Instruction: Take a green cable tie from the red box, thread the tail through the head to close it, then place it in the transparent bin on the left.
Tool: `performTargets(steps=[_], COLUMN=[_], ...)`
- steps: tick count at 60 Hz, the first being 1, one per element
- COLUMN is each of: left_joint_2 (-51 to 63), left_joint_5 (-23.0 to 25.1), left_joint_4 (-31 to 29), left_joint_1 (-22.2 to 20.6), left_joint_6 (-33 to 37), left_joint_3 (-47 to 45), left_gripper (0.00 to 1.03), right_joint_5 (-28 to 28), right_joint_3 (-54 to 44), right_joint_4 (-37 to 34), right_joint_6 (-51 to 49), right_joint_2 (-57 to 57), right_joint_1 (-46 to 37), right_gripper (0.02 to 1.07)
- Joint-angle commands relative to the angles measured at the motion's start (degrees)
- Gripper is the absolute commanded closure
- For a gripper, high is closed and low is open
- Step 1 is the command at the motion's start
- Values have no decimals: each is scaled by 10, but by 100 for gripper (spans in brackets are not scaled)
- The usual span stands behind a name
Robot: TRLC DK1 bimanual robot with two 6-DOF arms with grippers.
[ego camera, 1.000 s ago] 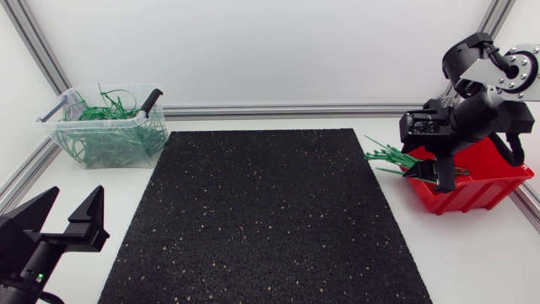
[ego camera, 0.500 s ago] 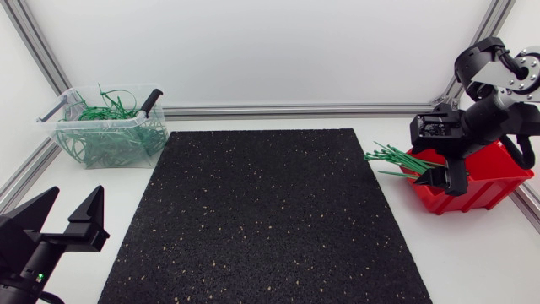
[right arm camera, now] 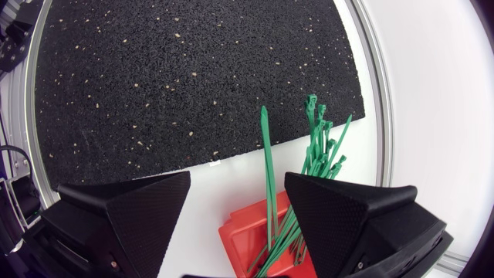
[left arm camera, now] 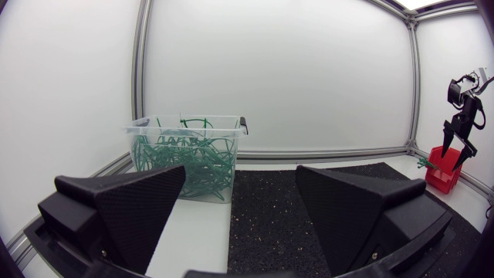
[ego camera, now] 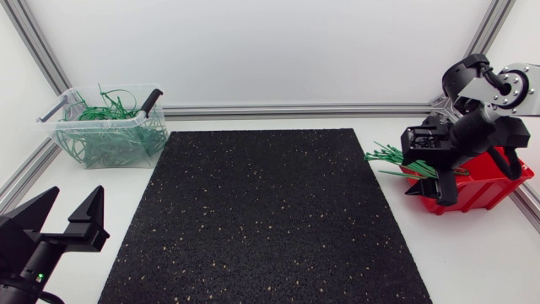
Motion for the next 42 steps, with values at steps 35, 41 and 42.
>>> performTargets(steps=[35,41,42], left_joint_2=[3,3,3], left_joint_5=[1,1,1], left_joint_4=[-15,-15,-15], left_joint_1=[2,1,2], left_joint_6=[-12,-13,-13], left_joint_3=[-22,-22,-22], left_gripper=[4,4,4], right_joint_5=[-5,-2,-1], right_joint_3=[-65,-82,-85], right_joint_4=[21,20,20], right_joint_6=[-3,-6,-7], right_joint_2=[21,3,2], right_joint_1=[25,25,25], right_gripper=[25,25,25])
